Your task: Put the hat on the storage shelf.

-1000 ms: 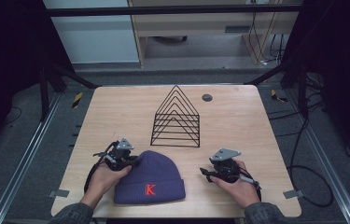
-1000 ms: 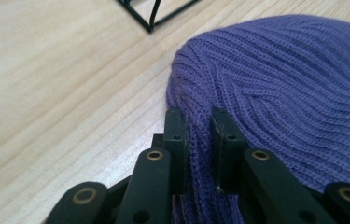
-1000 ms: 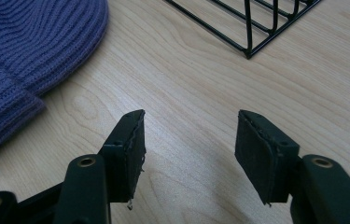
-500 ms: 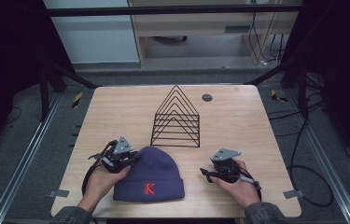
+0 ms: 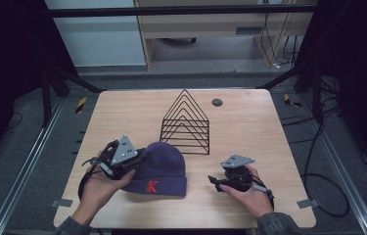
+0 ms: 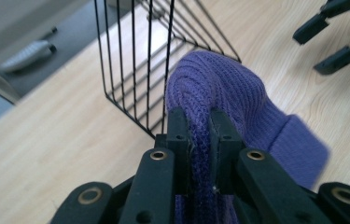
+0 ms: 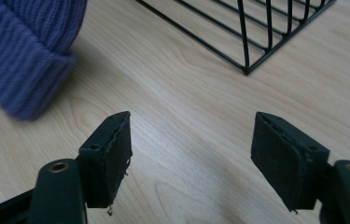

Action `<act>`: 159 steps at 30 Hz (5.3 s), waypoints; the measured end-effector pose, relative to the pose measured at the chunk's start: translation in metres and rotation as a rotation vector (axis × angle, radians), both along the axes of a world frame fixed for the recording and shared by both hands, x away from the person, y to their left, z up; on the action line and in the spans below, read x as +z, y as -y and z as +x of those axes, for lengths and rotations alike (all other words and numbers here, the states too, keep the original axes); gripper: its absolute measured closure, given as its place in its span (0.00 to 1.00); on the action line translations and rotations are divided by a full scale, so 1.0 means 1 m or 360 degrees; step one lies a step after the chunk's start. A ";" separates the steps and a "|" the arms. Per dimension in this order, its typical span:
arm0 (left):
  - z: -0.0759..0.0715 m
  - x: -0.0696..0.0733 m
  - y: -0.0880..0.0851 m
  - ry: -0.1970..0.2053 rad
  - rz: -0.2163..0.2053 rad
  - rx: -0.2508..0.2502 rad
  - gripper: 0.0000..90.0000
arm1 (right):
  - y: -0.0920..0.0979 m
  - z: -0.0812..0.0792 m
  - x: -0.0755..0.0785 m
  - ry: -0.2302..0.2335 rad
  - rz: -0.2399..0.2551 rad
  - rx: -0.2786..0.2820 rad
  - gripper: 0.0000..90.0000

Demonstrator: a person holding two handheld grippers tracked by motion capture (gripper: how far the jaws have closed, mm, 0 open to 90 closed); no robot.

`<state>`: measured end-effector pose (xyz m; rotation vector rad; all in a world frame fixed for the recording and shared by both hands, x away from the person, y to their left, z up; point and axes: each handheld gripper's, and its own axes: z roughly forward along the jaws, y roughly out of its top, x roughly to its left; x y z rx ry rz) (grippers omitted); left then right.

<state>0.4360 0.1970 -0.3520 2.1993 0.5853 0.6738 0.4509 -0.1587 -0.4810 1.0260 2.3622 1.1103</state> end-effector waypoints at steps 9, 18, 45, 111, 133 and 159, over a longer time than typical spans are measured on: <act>-0.002 0.044 -0.003 0.0124 -0.0023 -0.0011 0.90 | -0.030 -0.006 0.035 0.0112 0.0052 0.0104 0.30; 0.003 0.072 -0.014 0.0172 -0.0088 -0.0008 0.90 | -0.073 0.000 0.050 0.0118 0.0092 0.0232 0.35; 0.036 0.153 0.007 0.0348 -0.0158 -0.0093 0.89 | -0.076 0.036 0.134 0.0224 0.0230 0.0241 0.43; 0.154 0.112 0.063 0.0164 -0.0398 -0.0031 0.88 | -0.008 0.099 0.155 0.0260 0.0131 -0.0022 0.88; 0.152 0.071 0.059 0.0109 -0.0385 -0.0036 0.88 | -0.005 0.095 0.123 0.0160 0.0044 -0.0050 0.88; 0.131 0.023 0.047 0.0055 -0.0345 -0.0119 0.88 | -0.012 0.084 0.068 0.0063 -0.0045 -0.0025 0.88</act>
